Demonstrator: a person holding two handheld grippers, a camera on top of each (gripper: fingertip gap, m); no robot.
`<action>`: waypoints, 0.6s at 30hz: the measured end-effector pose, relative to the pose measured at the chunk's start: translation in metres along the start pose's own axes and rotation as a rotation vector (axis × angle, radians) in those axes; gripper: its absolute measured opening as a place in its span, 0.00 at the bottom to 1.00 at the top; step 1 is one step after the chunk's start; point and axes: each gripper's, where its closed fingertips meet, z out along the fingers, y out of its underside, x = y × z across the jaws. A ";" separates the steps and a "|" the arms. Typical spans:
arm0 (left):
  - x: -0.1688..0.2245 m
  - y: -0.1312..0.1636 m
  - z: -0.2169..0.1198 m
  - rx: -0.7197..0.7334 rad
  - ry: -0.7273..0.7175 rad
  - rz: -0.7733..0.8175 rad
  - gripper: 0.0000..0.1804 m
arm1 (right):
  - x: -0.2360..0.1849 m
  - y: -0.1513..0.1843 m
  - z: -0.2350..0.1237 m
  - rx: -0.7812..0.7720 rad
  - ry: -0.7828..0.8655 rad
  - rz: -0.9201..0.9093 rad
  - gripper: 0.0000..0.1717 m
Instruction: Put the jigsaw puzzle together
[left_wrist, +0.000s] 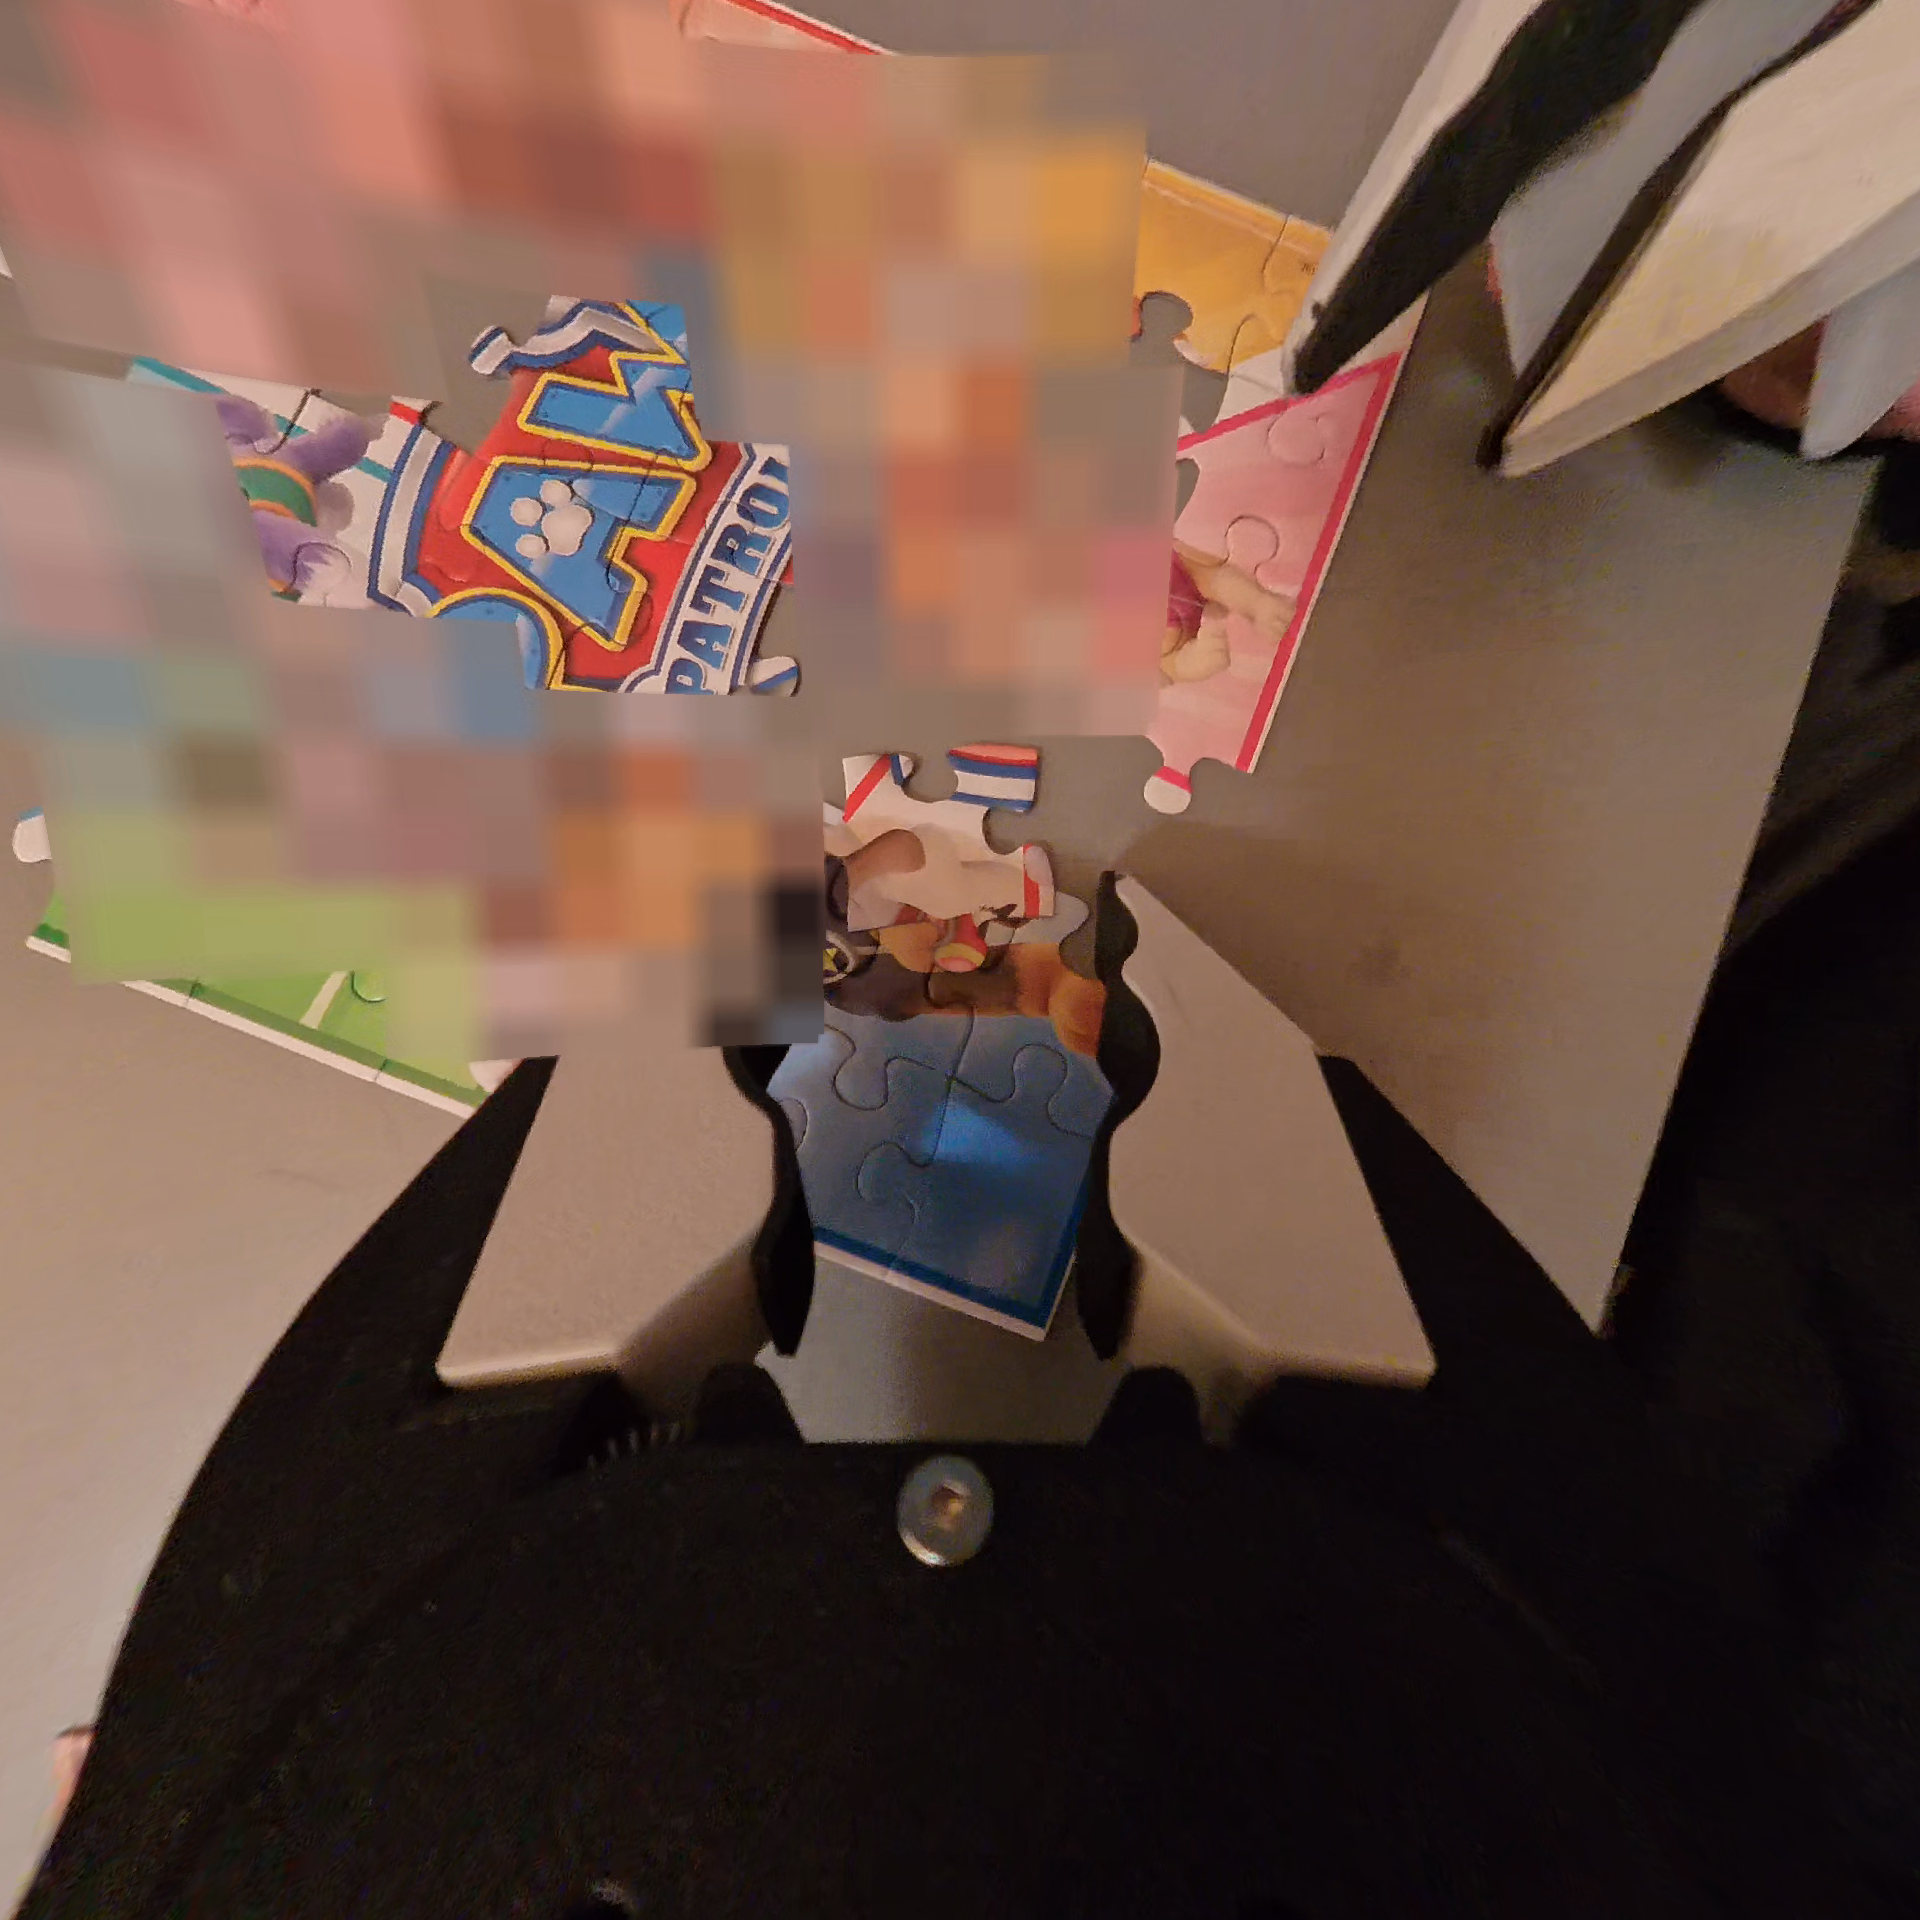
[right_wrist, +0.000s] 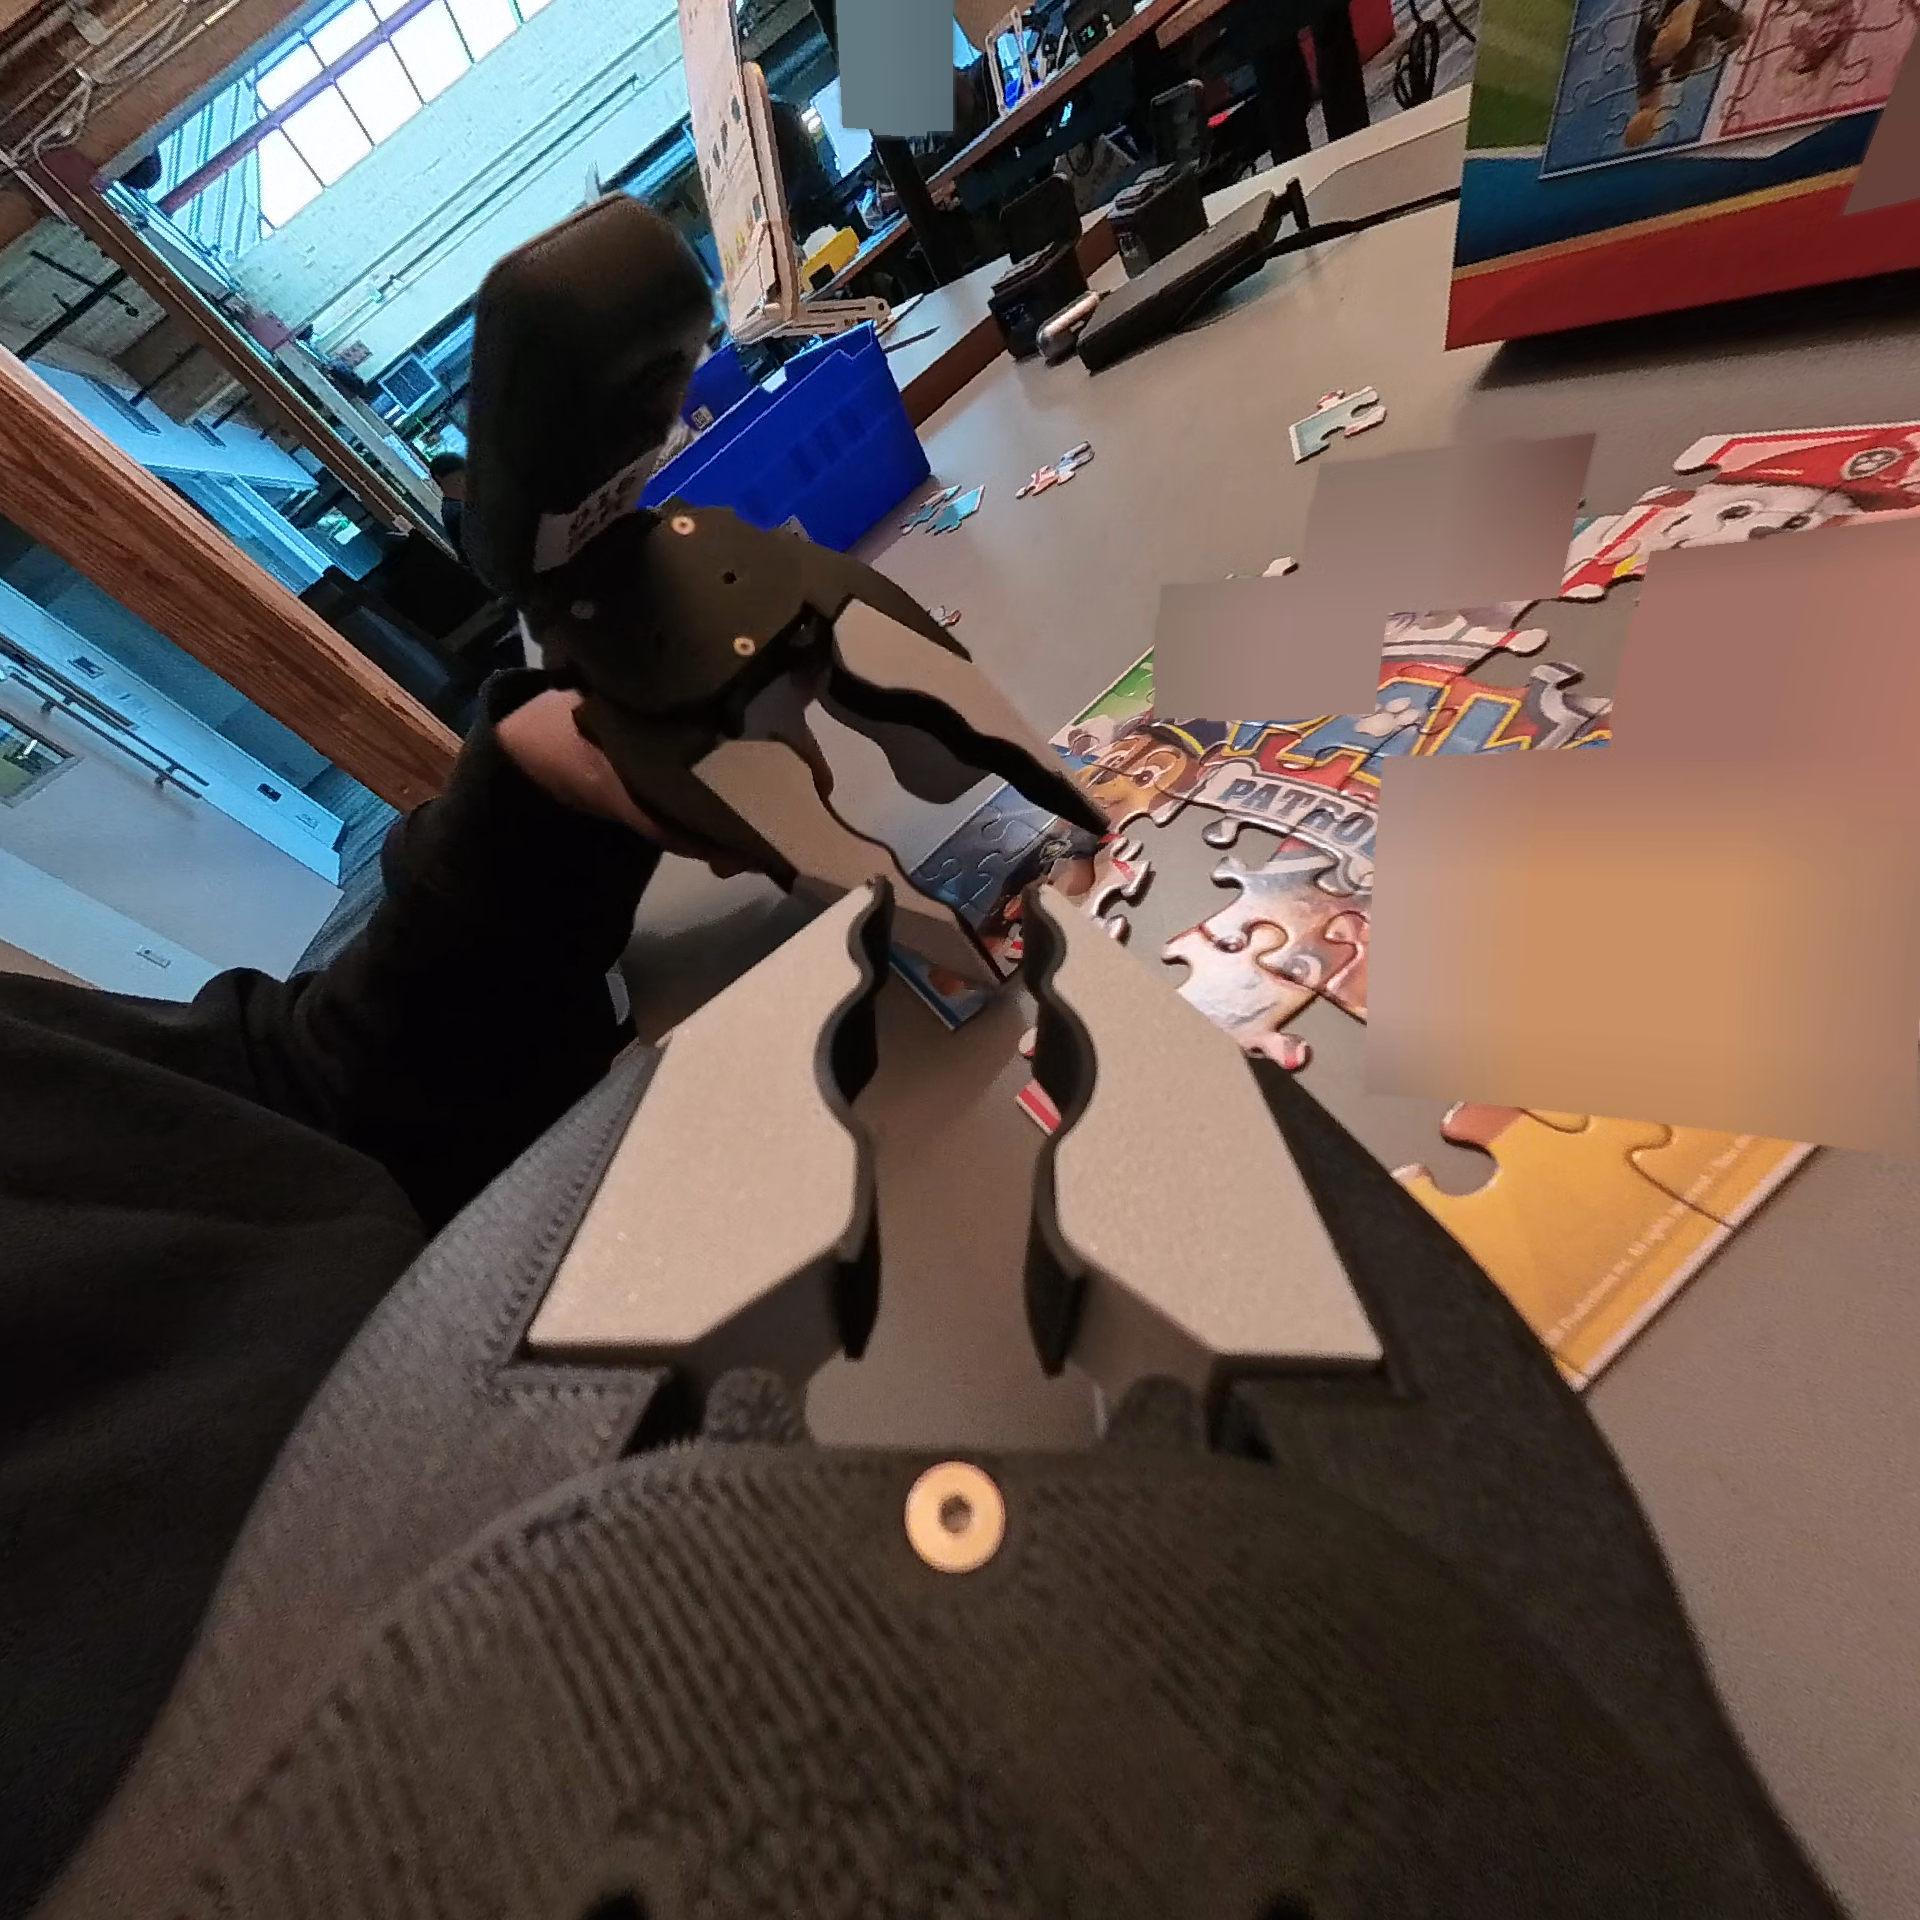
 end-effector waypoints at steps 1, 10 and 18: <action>-0.001 0.001 0.001 -0.015 -0.026 0.020 0.31 | 0.000 0.000 0.000 0.000 0.000 -0.001 0.14; 0.004 0.001 0.000 -0.031 -0.020 0.047 0.21 | -0.001 0.000 0.000 0.002 0.003 -0.011 0.13; 0.015 -0.013 -0.011 0.041 0.018 0.110 0.21 | 0.001 -0.001 -0.001 0.001 0.008 -0.011 0.14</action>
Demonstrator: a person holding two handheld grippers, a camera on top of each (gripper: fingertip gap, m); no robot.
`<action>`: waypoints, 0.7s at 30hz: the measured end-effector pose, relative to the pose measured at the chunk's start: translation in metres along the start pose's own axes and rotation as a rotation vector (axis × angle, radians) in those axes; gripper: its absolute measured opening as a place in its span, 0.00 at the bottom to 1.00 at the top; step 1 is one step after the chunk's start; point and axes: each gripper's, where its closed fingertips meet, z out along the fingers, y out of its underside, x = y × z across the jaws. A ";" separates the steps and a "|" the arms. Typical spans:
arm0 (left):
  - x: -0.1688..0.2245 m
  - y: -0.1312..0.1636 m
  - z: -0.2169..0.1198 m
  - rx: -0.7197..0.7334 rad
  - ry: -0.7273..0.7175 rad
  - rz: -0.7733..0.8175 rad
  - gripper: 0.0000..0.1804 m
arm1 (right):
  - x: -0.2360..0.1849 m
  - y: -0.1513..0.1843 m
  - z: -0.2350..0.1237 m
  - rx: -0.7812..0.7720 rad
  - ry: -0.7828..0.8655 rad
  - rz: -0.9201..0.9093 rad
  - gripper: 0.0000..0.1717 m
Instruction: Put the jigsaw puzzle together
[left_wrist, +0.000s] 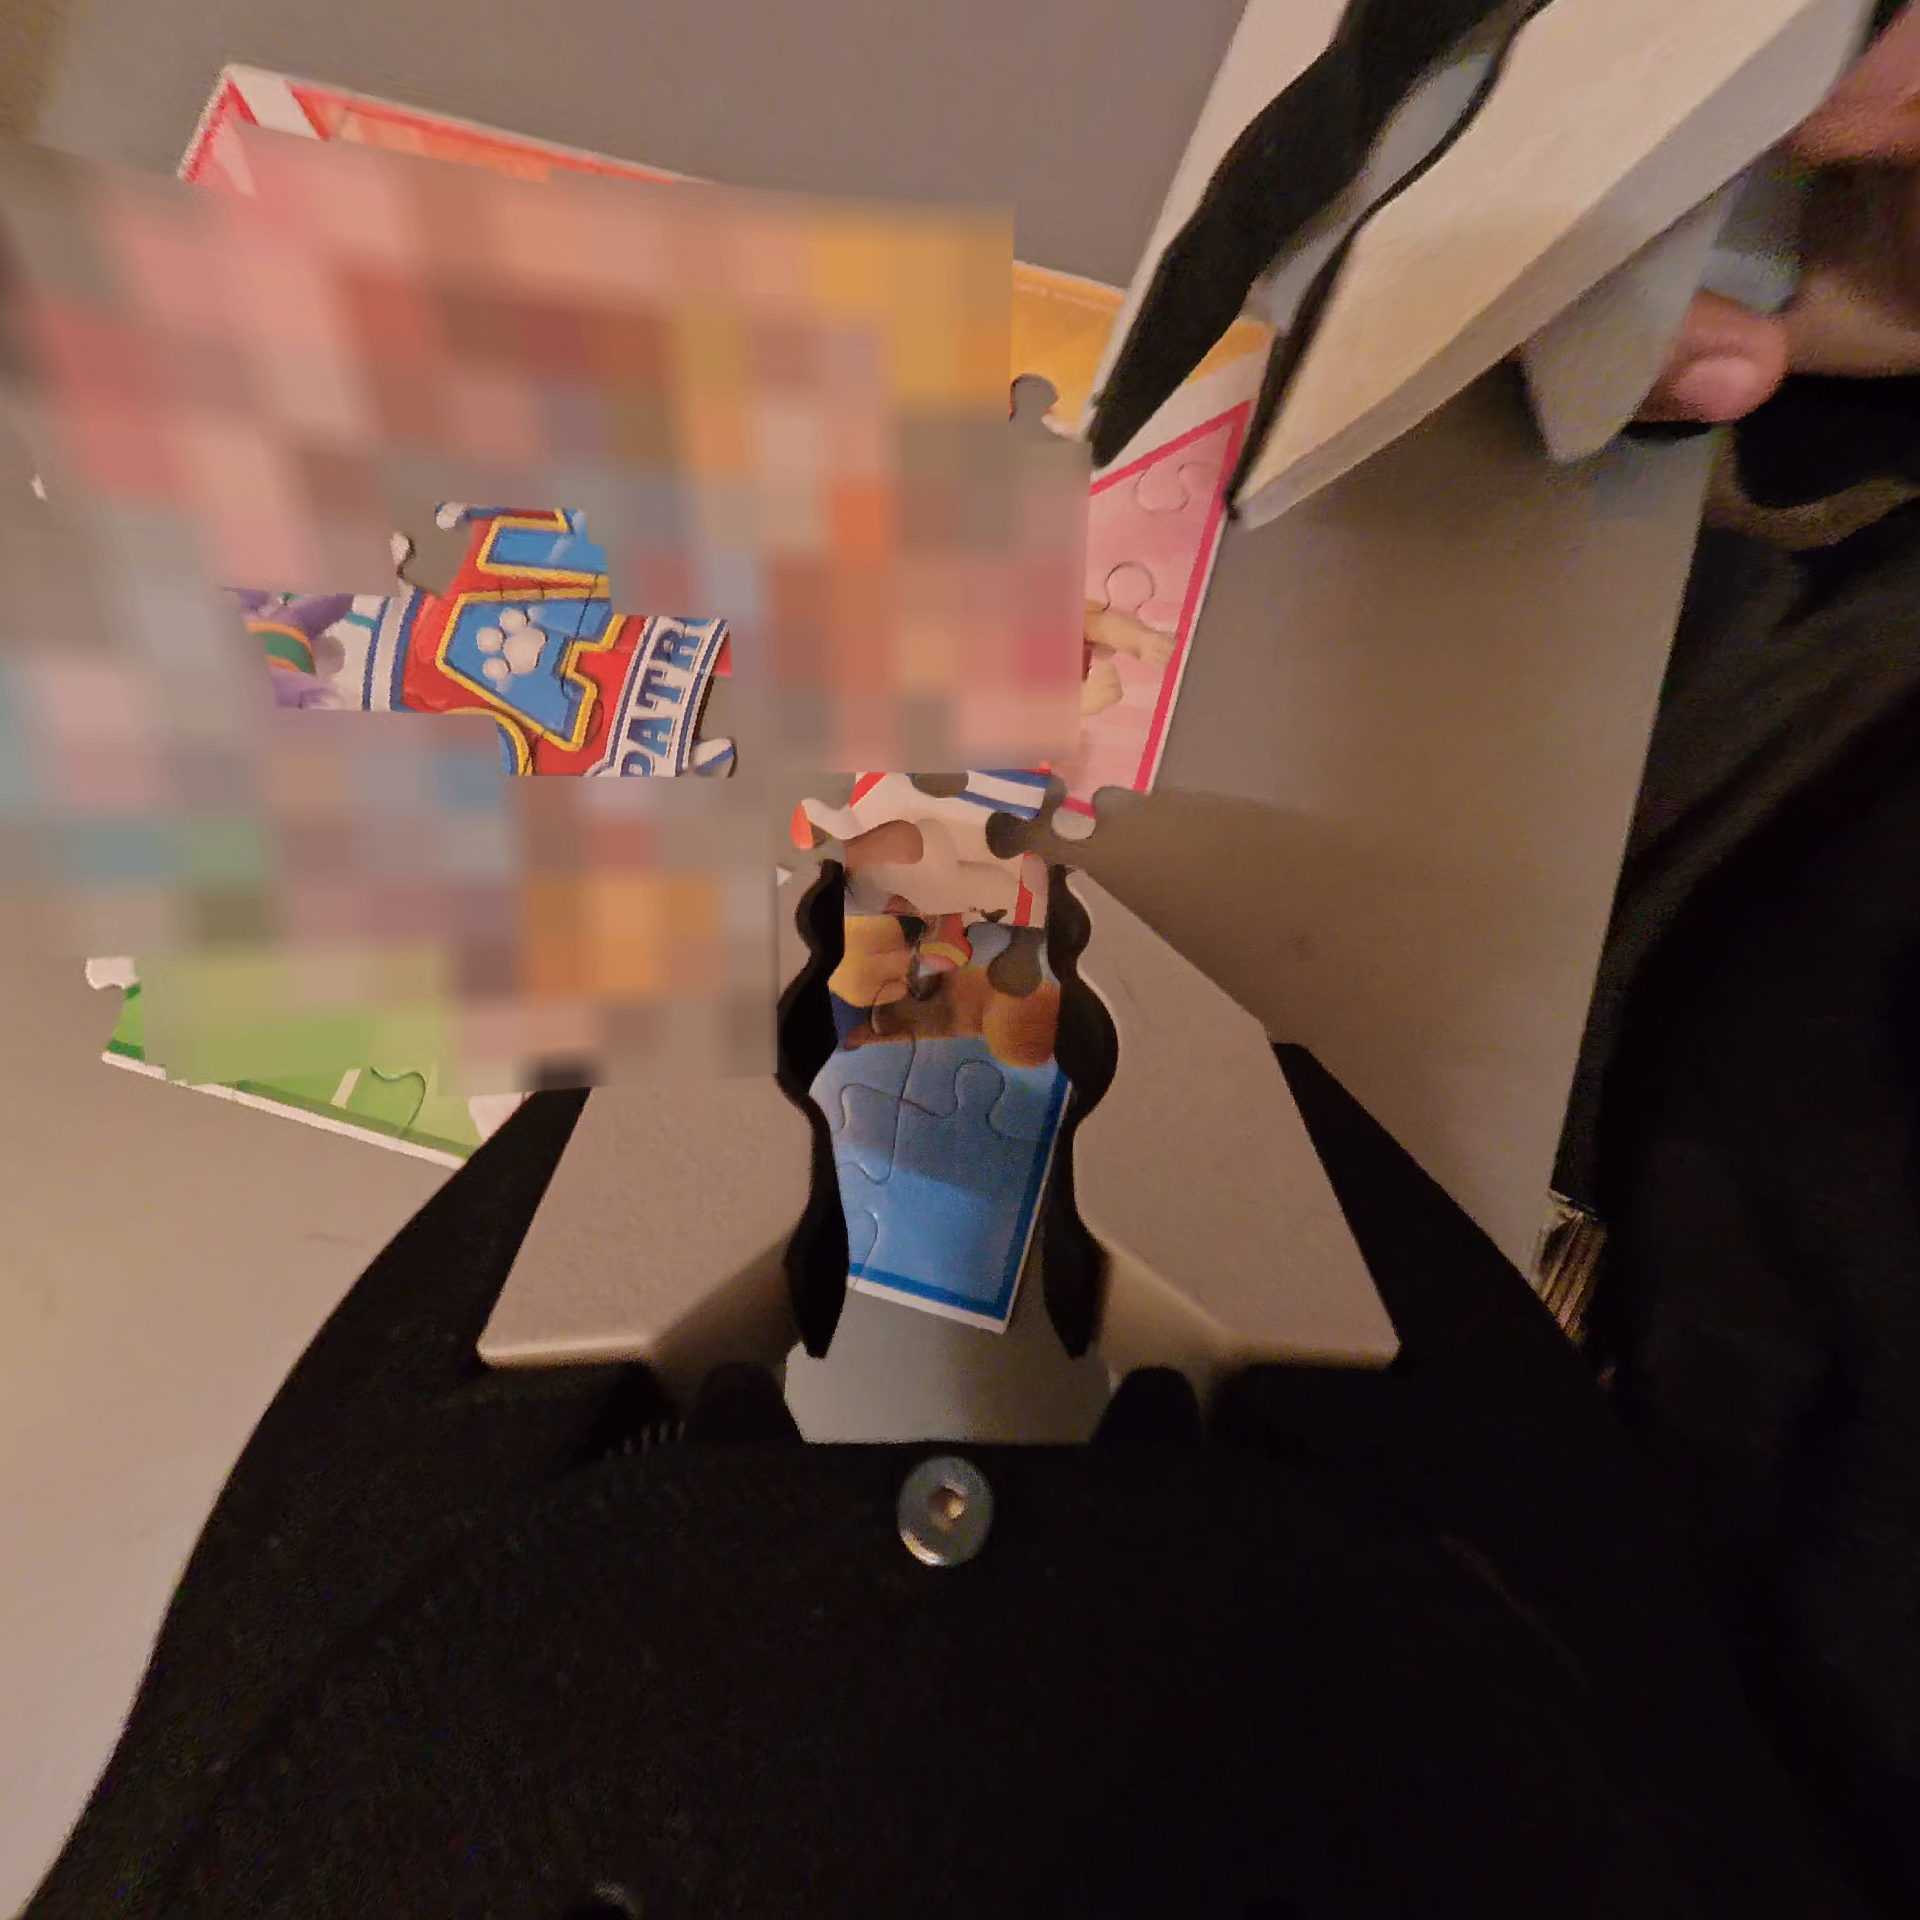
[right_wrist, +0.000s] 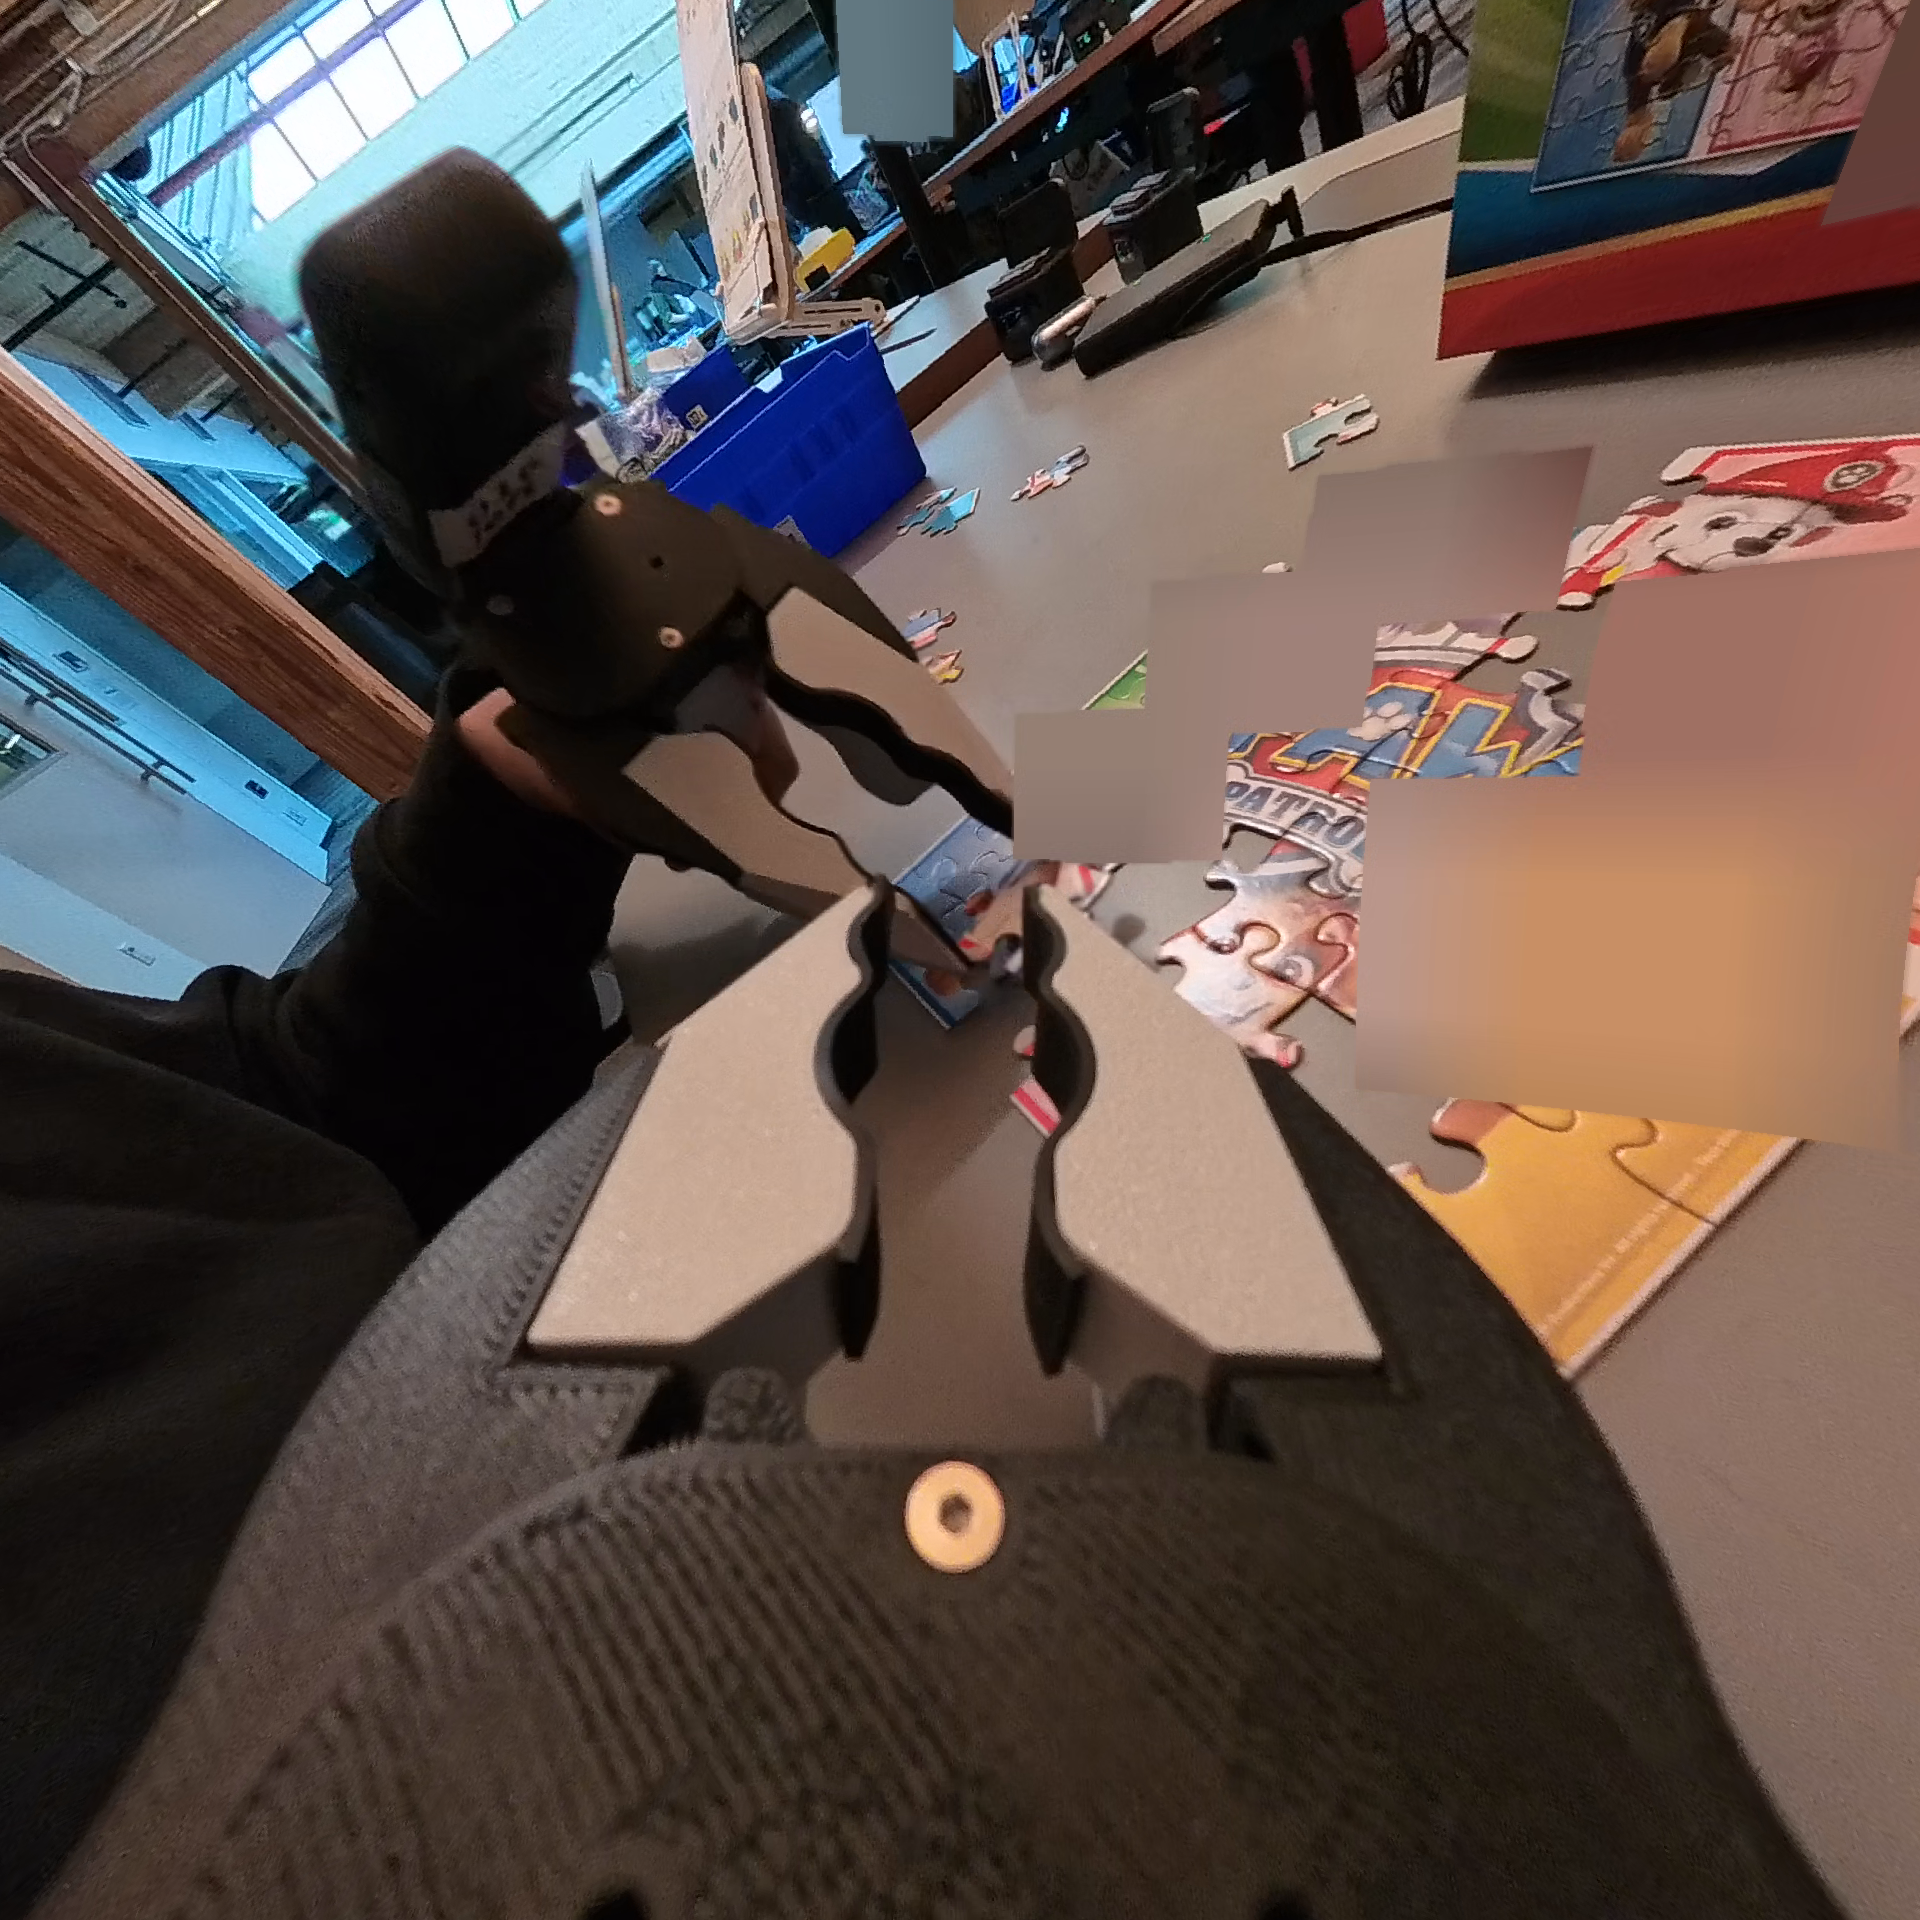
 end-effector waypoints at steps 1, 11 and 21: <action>0.002 -0.005 -0.003 0.026 0.003 0.019 0.21 | 0.001 0.000 -0.001 -0.002 0.007 -0.004 0.14; 0.030 -0.046 -0.018 0.217 0.012 0.185 0.21 | -0.006 0.004 -0.004 -0.024 -0.148 0.191 0.26; 0.017 -0.056 -0.019 0.304 -0.030 0.134 0.28 | 0.001 -0.008 -0.022 0.023 -0.216 0.288 0.00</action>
